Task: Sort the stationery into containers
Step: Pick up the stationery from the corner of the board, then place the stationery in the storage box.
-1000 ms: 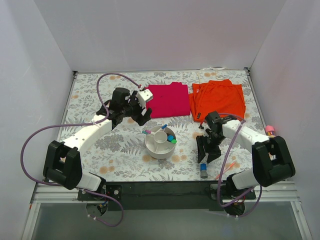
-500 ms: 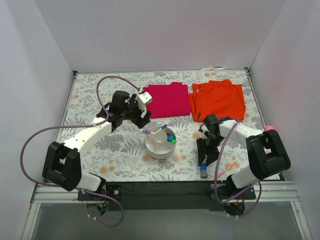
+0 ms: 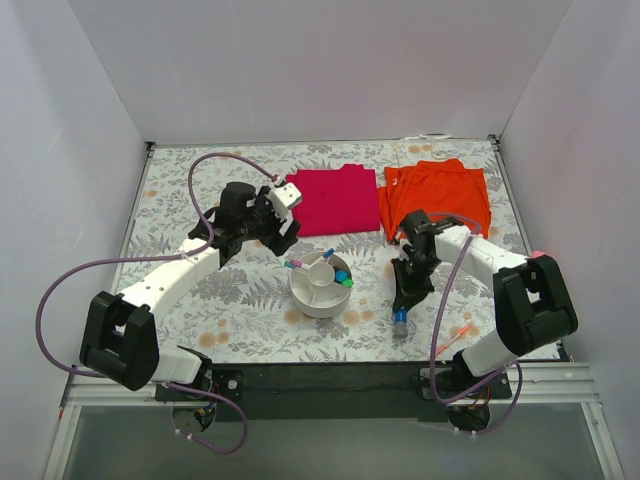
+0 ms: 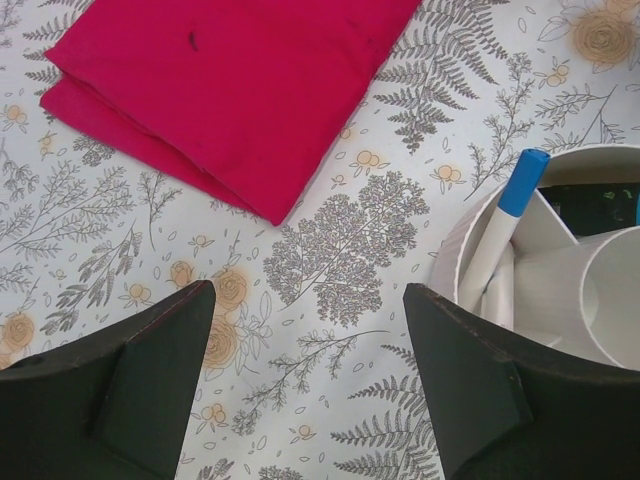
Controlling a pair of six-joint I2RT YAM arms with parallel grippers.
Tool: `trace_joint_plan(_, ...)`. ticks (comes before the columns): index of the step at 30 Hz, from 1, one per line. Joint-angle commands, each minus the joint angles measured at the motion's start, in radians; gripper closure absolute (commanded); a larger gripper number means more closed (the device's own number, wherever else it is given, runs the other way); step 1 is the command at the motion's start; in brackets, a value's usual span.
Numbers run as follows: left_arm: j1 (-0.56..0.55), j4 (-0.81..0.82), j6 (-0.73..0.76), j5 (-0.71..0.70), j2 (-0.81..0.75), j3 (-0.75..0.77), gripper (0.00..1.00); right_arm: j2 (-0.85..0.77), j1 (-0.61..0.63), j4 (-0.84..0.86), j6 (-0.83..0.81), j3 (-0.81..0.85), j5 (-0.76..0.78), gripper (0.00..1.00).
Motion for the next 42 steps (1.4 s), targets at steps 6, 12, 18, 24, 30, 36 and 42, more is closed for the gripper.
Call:
trace_joint_plan(6,0.038,-0.046,0.083,-0.086,-0.035,0.075,0.23,-0.01,0.004,-0.087,-0.167,0.521,0.09,0.99)
trace_joint_plan(12,0.068,-0.063,0.061,-0.182,-0.059,0.086,0.23,-0.05,0.009,0.099,-0.198,0.595,0.057,0.99)
trace_joint_plan(18,0.099,-0.09,-0.008,-0.225,-0.085,0.07,0.22,-0.143,0.078,0.506,-0.303,0.488,0.011,0.99)
trace_joint_plan(24,0.183,-0.092,-0.027,-0.247,-0.076,0.023,0.22,-0.343,0.239,1.002,-0.481,0.161,-0.072,0.99)
trace_joint_plan(30,0.207,-0.109,-0.039,-0.238,-0.081,0.015,0.22,-0.421,0.363,1.085,-0.571,0.021,-0.156,0.99)
trace_joint_plan(36,0.207,-0.106,-0.068,-0.228,-0.096,-0.015,0.22,-0.443,0.461,1.142,-0.644,-0.06,-0.21,0.99)
trace_joint_plan(42,0.207,-0.113,-0.076,-0.236,-0.13,-0.039,0.22,-0.365,0.517,1.243,-0.637,-0.072,-0.219,0.99)
